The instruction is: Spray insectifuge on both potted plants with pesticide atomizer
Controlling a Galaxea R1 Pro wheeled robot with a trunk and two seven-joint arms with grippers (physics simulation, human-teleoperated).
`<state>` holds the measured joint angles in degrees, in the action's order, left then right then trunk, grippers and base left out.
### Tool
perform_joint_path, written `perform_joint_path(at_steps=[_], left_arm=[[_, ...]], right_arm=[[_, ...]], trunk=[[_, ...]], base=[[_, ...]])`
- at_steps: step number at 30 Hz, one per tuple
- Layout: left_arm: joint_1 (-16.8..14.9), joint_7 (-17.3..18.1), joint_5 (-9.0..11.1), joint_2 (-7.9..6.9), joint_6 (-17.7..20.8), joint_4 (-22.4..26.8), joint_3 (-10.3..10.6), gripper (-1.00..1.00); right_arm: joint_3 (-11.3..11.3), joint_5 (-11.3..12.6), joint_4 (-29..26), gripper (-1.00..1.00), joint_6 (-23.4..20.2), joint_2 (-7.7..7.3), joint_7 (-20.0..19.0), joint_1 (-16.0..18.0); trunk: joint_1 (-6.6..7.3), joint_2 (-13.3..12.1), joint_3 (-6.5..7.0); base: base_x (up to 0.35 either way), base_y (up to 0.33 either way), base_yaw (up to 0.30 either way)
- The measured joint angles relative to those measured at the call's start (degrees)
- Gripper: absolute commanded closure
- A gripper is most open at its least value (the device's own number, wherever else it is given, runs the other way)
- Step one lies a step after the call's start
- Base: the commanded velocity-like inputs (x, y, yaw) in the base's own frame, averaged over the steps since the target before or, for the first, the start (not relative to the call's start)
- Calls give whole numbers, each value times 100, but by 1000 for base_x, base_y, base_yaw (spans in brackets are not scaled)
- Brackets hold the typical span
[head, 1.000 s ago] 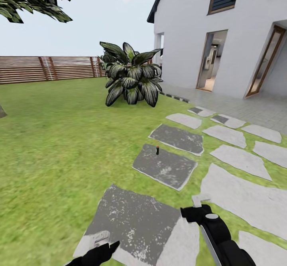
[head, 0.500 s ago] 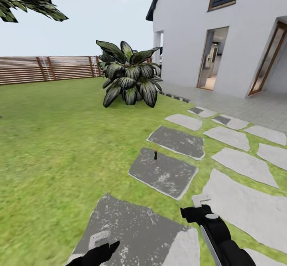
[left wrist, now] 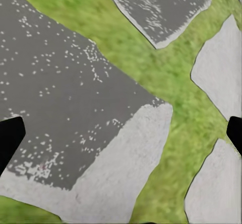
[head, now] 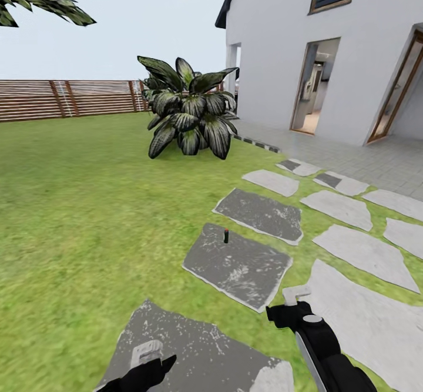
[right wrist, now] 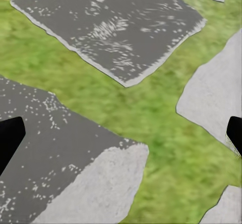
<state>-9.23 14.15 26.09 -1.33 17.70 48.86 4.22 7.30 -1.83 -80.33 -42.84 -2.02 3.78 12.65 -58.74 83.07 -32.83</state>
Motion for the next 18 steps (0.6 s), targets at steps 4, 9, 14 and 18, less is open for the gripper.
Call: perform_joint_path(at_steps=[4, 9, 14, 18], left_arm=[[0, 0, 2, -3, 3, 1, 0, -100], [0, 0, -1, -2, -1, 0, 0, -100], [0, 0, 2, -2, 1, 0, 0, -100], [0, 0, 5, -5, -3, -5, 0, -100]], right_arm=[[0, -1, 2, -100, -4, -1, 0, 0], [10, 78, 463, -100, -8, 15, -46, 18], [59, 73, 926, -100, 394, 34, -65, 86], [163, 72, 256, -100, 1307, 48, -108, 31]], trunk=[[1, 1, 0], [-12, -1, 0], [1, 1, 0], [1, 1, 0]], base=[[320, -101, 0], [320, -101, 0], [320, -101, 0], [320, -101, 0]])
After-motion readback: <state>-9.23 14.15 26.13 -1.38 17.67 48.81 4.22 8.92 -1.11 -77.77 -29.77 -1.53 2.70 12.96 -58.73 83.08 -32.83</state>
